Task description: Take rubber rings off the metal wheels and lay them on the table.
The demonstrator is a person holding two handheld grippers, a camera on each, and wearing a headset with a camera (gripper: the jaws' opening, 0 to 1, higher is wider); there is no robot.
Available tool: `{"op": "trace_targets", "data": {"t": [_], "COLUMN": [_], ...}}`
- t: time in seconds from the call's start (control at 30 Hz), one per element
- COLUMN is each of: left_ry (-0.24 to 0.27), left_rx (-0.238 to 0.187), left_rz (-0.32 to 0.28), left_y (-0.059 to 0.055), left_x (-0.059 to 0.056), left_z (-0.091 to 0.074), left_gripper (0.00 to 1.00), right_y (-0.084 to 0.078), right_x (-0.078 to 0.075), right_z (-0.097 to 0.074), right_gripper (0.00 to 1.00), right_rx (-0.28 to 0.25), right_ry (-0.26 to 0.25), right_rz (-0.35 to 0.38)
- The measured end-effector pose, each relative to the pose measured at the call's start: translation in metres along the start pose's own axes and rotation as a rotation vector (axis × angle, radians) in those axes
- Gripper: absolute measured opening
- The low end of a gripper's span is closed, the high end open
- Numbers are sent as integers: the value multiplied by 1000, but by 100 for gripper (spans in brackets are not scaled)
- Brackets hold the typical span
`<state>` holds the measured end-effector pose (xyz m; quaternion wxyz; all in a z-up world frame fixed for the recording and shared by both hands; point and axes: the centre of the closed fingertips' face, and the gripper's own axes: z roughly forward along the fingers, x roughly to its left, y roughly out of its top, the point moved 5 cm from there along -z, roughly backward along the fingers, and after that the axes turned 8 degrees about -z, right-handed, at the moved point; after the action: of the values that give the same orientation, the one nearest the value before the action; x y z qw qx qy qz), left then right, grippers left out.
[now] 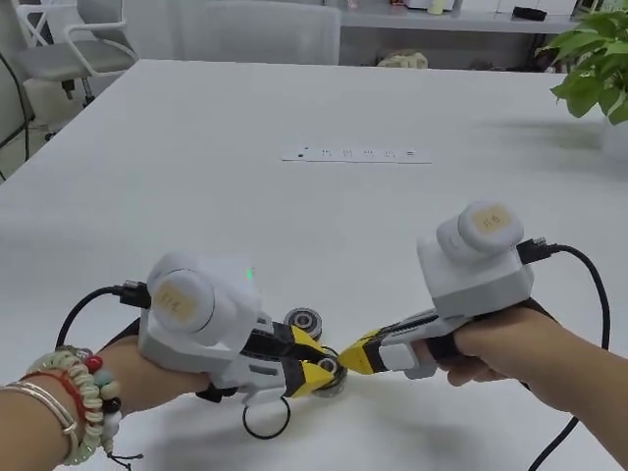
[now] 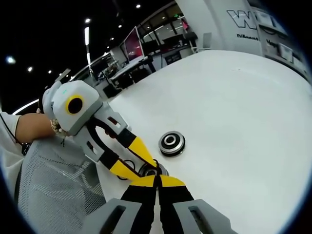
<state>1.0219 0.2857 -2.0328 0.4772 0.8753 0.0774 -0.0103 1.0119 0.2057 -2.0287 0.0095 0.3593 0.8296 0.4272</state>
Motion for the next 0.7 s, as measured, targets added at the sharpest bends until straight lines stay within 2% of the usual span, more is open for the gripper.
{"op": "trace_targets", "data": {"t": [0.1, 0.2, 0.3, 0.47, 0.53, 0.57, 0.6, 0.7], "left_ry": [-13, -9, -2, 3, 4, 7, 4, -20], "left_rx": [-9, -39, -73, -83, -100, -127, -136, -134], "left_rz": [-42, -39, -75, -40, -45, -35, -28, 3], "left_y": [4, 14, 21, 31, 39, 45, 49, 58], "left_x": [0, 2, 5, 4, 2, 1, -1, -8], "left_z": [-4, -11, -18, -28, -34, -37, -39, -50], "left_gripper": [12, 17, 24, 28, 34, 38, 42, 50], "right_y": [0, 1, 3, 8, 9, 10, 11, 14], "right_x": [-1, 0, 1, 5, 7, 7, 8, 10], "right_z": [0, 0, -1, -1, -1, -1, -1, -2], "right_gripper": [0, 0, 0, 0, 0, 0, 0, 0], "right_rx": [-2, -4, -15, -34, -38, -40, -45, -56], "right_ry": [-4, -8, -5, 11, 14, 16, 20, 22], "right_rz": [0, -8, -12, -18, -28, -31, -32, -37]}}
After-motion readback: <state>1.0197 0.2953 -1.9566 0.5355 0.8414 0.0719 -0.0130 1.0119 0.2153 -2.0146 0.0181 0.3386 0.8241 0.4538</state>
